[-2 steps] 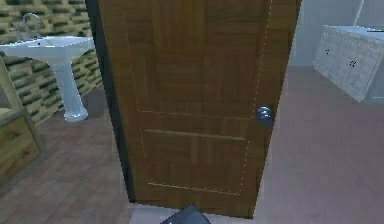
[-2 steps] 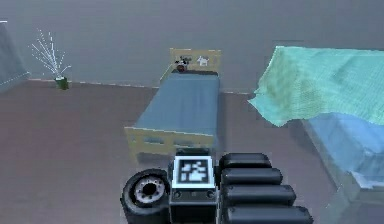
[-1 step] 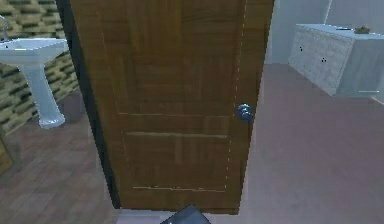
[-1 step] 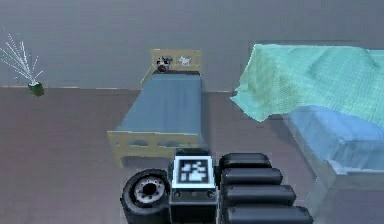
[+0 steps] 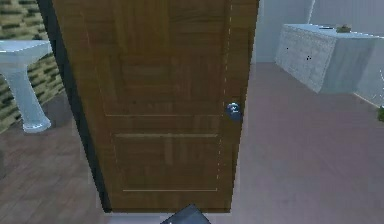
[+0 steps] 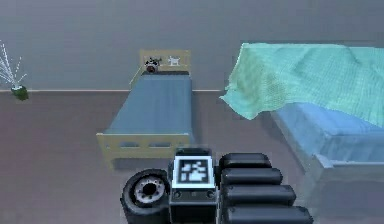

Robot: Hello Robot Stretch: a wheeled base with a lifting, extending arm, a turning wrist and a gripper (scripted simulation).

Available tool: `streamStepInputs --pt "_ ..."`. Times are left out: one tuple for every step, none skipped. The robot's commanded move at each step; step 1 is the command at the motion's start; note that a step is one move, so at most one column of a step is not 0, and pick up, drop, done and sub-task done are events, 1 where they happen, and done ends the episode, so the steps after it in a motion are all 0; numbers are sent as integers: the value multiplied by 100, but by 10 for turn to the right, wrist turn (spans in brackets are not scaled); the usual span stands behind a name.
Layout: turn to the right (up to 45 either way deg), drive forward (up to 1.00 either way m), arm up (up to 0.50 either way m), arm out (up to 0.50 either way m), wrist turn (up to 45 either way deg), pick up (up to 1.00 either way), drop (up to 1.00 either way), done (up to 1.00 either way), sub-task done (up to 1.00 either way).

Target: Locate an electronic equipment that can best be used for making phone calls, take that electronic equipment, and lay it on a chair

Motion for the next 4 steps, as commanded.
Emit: streamStepInputs --pt "0 50 0 0 0 0 0 0 0" --pt "-450 0 0 0 0 0 0 0 0" --pt "-300 0 0 0 0 0 0 0 0" --pt "-30 0 0 0 0 0 0 0 0"
